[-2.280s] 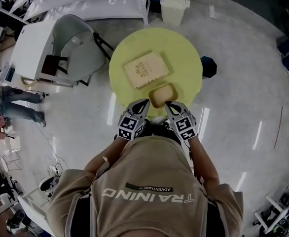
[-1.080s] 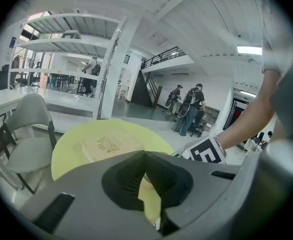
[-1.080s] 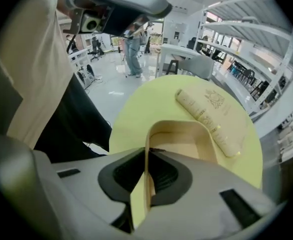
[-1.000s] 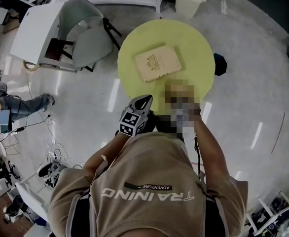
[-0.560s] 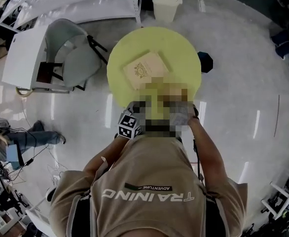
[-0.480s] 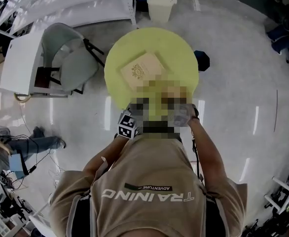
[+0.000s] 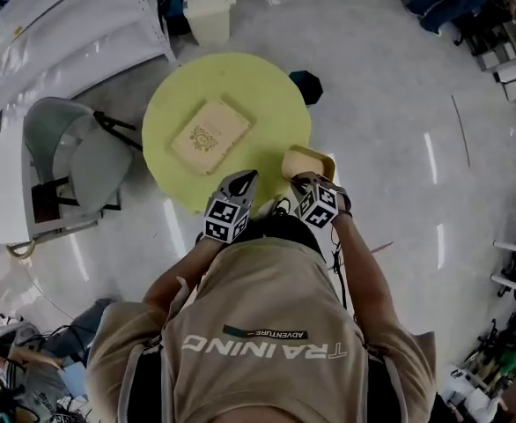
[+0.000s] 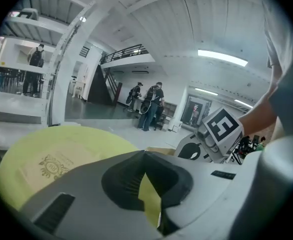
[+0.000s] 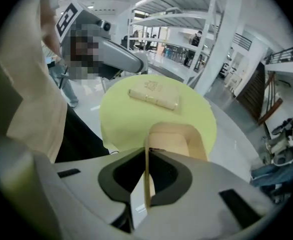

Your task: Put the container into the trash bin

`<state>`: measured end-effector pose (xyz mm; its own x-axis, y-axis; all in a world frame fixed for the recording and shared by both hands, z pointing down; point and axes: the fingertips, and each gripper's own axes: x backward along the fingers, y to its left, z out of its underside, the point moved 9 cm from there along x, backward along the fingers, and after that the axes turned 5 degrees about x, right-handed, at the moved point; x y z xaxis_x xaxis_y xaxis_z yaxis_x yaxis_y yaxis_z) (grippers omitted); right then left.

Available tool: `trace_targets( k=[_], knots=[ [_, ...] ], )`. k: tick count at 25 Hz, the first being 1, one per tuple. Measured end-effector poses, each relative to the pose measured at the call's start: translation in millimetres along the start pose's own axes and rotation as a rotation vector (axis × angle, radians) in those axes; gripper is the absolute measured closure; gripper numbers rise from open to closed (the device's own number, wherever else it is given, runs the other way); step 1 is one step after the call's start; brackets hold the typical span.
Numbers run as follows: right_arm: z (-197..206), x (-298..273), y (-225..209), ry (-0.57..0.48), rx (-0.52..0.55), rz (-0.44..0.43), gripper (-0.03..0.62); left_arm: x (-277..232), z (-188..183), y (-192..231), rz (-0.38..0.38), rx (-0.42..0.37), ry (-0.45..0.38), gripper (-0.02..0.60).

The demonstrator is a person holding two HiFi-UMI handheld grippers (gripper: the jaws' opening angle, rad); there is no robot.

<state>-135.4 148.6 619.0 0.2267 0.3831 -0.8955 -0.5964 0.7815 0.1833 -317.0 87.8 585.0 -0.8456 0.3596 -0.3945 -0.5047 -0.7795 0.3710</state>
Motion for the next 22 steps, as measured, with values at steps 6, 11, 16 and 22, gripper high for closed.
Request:
trace_targets(
  k=[6, 11, 16, 22],
  knots=[
    [41.8, 29.2, 2.8, 0.039, -0.105, 0.051, 0.569, -23.8, -9.2, -25.8, 0.071, -0.001, 0.009, 0.58],
    [67.0, 32.3, -10.3, 0.031, -0.149, 0.048, 0.569, -38.0, -12.9, -36.2, 0.053, -0.013, 0.037, 0.58],
    [101.0, 35.6, -42.6, -0.013, -0.107, 0.04, 0.568, -76.3, -17.6, -55.9, -0.011, -0.013, 0.056, 0.58],
    [167.7, 58.6, -101.8, -0.041, -0.048, 0.028, 0.569, -144.5, -43.0, -106.9, -0.084, 0.025, 0.04, 0.58]
  ],
)
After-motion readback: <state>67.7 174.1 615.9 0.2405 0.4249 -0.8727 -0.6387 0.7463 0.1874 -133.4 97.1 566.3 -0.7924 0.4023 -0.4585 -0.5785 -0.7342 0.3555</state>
